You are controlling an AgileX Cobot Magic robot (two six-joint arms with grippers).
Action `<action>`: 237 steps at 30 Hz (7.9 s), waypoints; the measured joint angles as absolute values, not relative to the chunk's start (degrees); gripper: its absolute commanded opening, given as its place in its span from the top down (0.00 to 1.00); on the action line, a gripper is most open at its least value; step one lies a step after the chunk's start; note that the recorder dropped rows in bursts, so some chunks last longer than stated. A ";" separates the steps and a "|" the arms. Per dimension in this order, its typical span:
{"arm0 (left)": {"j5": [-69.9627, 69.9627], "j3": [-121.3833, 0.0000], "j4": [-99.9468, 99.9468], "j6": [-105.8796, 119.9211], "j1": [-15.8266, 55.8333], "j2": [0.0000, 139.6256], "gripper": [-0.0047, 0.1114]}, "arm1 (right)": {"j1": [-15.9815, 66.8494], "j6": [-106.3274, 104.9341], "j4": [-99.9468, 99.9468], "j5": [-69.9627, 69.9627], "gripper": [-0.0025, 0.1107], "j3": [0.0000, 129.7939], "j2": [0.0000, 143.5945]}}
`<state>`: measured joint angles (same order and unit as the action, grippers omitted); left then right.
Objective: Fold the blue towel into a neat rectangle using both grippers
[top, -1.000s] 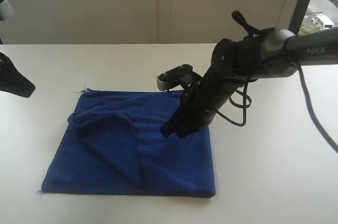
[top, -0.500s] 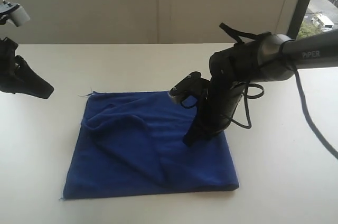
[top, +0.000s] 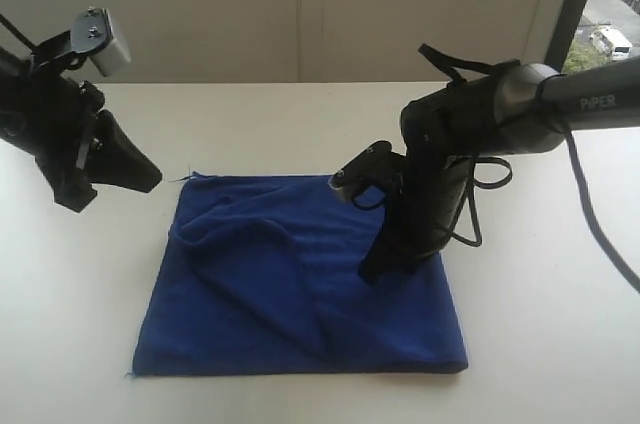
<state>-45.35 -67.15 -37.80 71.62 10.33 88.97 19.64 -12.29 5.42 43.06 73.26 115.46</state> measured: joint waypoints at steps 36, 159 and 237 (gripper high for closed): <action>-18.69 -67.15 -67.68 112.16 23.31 114.12 0.59 | 19.64 -17.73 -7.58 28.92 0.98 72.74 116.74; -39.32 -67.82 -21.36 70.82 23.39 106.22 0.58 | 19.64 -17.73 -8.27 28.20 0.98 73.07 117.87; -21.27 -71.93 -18.58 48.36 20.68 105.06 0.45 | 35.85 -21.62 -7.91 31.76 0.98 72.69 107.37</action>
